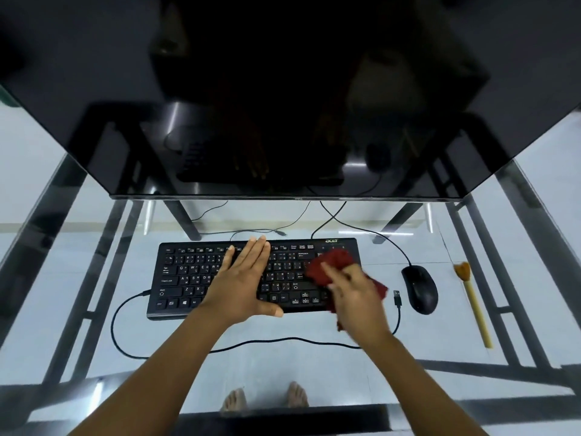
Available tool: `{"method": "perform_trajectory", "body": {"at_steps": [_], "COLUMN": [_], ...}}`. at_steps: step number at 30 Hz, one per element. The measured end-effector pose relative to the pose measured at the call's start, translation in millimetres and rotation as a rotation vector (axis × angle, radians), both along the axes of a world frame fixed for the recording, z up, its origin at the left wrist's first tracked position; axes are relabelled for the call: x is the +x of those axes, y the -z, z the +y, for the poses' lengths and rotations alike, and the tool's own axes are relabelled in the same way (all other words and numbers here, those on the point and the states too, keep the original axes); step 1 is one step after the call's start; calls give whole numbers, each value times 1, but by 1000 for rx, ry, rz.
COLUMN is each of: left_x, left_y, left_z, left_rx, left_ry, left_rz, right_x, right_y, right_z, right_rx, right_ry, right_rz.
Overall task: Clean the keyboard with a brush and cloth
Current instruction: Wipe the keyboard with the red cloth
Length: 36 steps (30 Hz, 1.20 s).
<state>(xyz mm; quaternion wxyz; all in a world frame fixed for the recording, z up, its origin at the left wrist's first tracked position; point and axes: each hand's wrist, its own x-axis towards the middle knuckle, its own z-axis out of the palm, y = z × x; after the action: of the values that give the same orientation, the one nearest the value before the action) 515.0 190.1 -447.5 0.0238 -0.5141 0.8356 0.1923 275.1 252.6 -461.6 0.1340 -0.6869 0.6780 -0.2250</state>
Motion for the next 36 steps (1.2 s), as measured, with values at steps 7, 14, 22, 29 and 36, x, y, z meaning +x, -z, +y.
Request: {"method": "perform_trajectory", "body": {"at_steps": [7, 14, 22, 29, 36], "left_x": [-1, 0, 0, -1, -1], "left_y": [0, -1, -2, -2, -4], "left_z": [0, 1, 0, 0, 1], "left_rx": [-10, 7, 23, 12, 18], "left_ry": [4, -1, 5, 4, 14], "left_rz": [-13, -3, -11, -15, -16], "right_x": [37, -10, -34, 42, 8], "right_y": [-8, -8, -18, -8, -12], "right_z": [23, 7, -4, -10, -53], "right_rx": [19, 31, 16, -41, 15], "right_ry": [-405, -237, -65, -197, 370], "right_rz": [133, 16, -83, 57, 33]}}
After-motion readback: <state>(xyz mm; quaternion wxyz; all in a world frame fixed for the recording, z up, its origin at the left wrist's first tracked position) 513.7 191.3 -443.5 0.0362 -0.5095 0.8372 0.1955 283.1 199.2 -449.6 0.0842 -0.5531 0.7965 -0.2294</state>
